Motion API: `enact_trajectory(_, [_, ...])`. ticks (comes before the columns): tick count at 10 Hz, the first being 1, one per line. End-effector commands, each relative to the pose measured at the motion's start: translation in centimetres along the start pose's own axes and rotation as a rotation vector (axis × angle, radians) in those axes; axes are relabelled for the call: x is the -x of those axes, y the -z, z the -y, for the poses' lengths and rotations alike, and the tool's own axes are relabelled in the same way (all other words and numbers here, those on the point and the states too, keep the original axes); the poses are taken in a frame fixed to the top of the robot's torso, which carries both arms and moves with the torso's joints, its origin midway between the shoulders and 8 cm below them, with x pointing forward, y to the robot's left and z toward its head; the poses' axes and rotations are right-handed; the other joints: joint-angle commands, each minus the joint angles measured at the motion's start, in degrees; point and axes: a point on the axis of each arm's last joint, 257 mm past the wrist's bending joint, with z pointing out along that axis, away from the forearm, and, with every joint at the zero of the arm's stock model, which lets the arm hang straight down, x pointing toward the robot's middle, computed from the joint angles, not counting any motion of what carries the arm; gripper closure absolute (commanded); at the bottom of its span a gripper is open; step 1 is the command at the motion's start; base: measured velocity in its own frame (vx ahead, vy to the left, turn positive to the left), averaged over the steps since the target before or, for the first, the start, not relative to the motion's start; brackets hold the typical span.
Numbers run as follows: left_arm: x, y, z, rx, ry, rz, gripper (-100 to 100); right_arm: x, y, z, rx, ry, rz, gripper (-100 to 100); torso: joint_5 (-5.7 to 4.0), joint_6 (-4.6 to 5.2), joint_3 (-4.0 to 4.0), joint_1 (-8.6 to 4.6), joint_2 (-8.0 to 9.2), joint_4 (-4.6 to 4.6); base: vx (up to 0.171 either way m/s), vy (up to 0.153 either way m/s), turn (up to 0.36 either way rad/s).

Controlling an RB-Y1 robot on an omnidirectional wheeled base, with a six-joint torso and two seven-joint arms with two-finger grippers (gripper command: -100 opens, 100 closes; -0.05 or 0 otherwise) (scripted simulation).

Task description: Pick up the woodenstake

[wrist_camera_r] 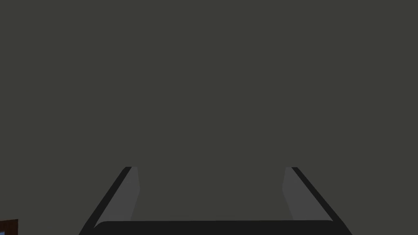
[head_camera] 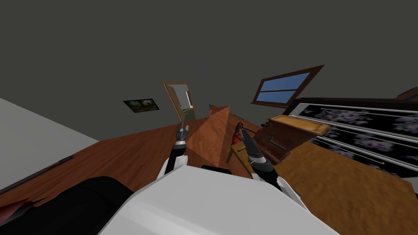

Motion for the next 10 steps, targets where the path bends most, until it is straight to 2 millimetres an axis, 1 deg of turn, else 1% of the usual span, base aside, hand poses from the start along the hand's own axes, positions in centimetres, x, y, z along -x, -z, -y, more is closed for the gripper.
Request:
enact_trajectory(1, [0.0, 0.0, 0.0, 0.000, 0.000, 0.000, 0, -1.4, 0.6, 0.4, -0.002, 0.032, -0.055, -100, 0.00, 0.00, 0.00, 0.00, 0.00, 0.00, 0.006, 0.021, 0.020])
enact_trajectory(2, [0.0, 0.0, 0.0, 0.000, 0.000, 0.000, 0, -1.7, 0.6, 0.4, -0.001, 0.043, -0.065, -100, 0.00, 0.00, -0.01, 0.00, -0.01, 0.00, 0.005, 0.017, 0.012])
enact_trajectory(3, [0.0, 0.0, 0.0, 0.000, 0.000, 0.000, 0, -2.9, 1.2, 0.8, -0.004, 0.065, -0.111, -100, 0.00, 0.00, -0.01, -0.01, -0.01, 0.00, 0.008, 0.019, 0.029])
enact_trajectory(4, [0.0, 0.0, 0.0, 0.000, 0.000, 0.000, 0, -3.2, 1.2, 0.8, -0.004, 0.079, -0.124, -100, 0.00, 0.00, -0.01, -0.01, -0.01, 0.00, 0.006, 0.017, 0.010])
enact_trajectory(5, [0.0, 0.0, 0.0, 0.000, 0.000, 0.000, 0, -4.4, 1.9, 1.3, -0.008, 0.098, -0.170, -100, 0.00, 0.00, -0.01, -0.02, -0.02, 0.00, 0.009, 0.023, 0.031])
enact_trajectory(6, [0.0, 0.0, 0.0, 0.000, 0.000, 0.000, 0, -4.9, 2.0, 1.3, -0.007, 0.117, -0.187, -100, 0.00, -0.01, -0.02, 0.00, -0.03, -0.01, 0.011, 0.021, 0.018])
enact_trajectory(7, [0.0, 0.0, 0.0, 0.000, 0.000, 0.000, 0, -6.1, 2.8, 1.9, -0.011, 0.135, -0.236, -100, 0.00, 0.00, -0.02, 0.00, -0.03, -0.01, 0.016, 0.024, 0.032])
enact_trajectory(8, [0.0, 0.0, 0.0, 0.000, 0.000, 0.000, 0, -6.6, 2.9, 1.9, -0.010, 0.155, -0.255, -100, 0.00, 0.00, -0.02, 0.01, -0.04, -0.01, 0.013, 0.017, 0.017])
enact_trajectory(9, [0.0, 0.0, 0.0, 0.000, 0.000, 0.000, 0, -7.8, 3.8, 2.5, -0.015, 0.172, -0.305, -100, 0.00, 0.00, -0.02, -0.02, -0.04, -0.01, 0.016, 0.016, 0.040])
enact_trajectory(10, [0.0, 0.0, 0.0, 0.000, 0.000, 0.000, 0, -8.3, 4.0, 2.6, -0.013, 0.195, -0.327, -100, -0.01, -0.01, -0.03, -0.02, -0.05, -0.01, 0.018, 0.015, 0.023])
